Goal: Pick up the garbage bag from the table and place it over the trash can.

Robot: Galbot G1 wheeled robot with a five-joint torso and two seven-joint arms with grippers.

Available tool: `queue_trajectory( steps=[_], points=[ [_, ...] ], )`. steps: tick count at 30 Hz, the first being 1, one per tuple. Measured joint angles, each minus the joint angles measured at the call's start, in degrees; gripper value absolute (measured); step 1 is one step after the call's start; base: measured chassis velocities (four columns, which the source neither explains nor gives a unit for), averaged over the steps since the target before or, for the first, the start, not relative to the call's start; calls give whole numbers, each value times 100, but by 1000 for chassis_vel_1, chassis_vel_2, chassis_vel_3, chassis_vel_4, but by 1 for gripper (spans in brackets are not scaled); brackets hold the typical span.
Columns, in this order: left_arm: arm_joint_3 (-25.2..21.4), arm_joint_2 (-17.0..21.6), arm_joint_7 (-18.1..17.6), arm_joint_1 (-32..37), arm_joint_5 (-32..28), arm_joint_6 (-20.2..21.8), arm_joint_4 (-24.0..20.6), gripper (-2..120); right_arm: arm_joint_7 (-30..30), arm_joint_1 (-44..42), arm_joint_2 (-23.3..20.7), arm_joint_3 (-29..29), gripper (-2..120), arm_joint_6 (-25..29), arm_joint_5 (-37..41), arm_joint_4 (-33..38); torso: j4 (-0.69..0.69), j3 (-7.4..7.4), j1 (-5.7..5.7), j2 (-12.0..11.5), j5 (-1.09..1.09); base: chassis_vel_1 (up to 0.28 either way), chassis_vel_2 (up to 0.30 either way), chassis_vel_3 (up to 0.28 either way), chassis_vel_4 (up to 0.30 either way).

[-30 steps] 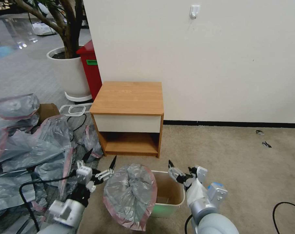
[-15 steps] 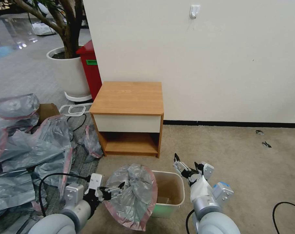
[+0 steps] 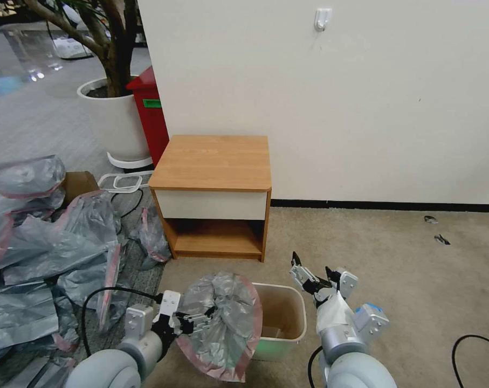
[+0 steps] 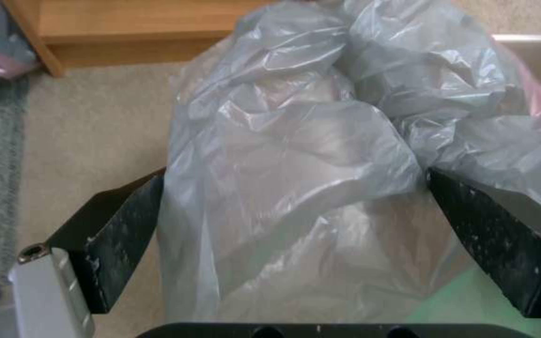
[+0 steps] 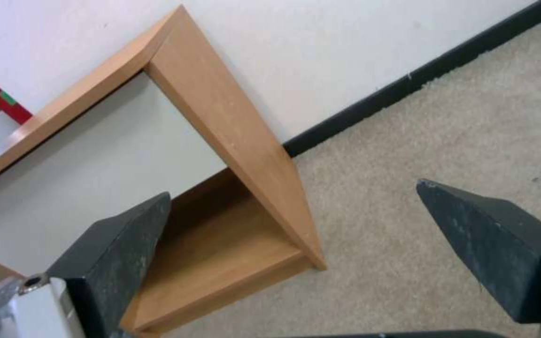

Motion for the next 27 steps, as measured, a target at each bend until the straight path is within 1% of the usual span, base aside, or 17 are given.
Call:
queue_trajectory(
  steps=[4,8,12,14,16,22,23,26,27],
  points=[
    [63,-56,1,-64,-24,-8,119,100,-9,-58,12,41,100,42,-82,19,0,0,0,0,0,0,0,0,0],
    [84,-113,-5,-119,-185,-15,178,100,-17,-98,18,78,100,72,-166,25,0,0,0,0,0,0,0,0,0],
    [-25,-116,-35,-53,-370,-20,19,100,-24,-111,23,99,100,81,-221,25,0,0,0,0,1,0,0,0,0],
    [-126,-37,-38,38,-424,-21,-110,100,-27,-106,42,101,100,85,-232,12,1,0,-1,0,1,0,0,0,0],
    [-165,26,-43,46,-425,-22,-110,100,-32,-91,75,77,100,91,-262,-22,0,0,0,0,0,0,0,0,0],
    [-126,-6,-71,-29,-358,-23,-26,100,-38,-72,111,-6,100,96,-342,-67,0,0,0,0,0,0,0,0,0],
    [-101,-28,-75,-40,-294,-24,-19,99,-39,-73,105,-3,100,97,-345,-67,0,0,0,0,0,0,0,0,0],
    [-47,-51,-80,-57,-206,-25,15,90,-41,-75,73,60,100,112,-346,-75,0,0,-1,0,0,0,0,0,0],
    [-47,-51,-80,-57,-206,-25,15,90,-41,-75,73,60,100,112,-346,-75,0,0,-1,0,0,0,0,0,0]
  ],
)
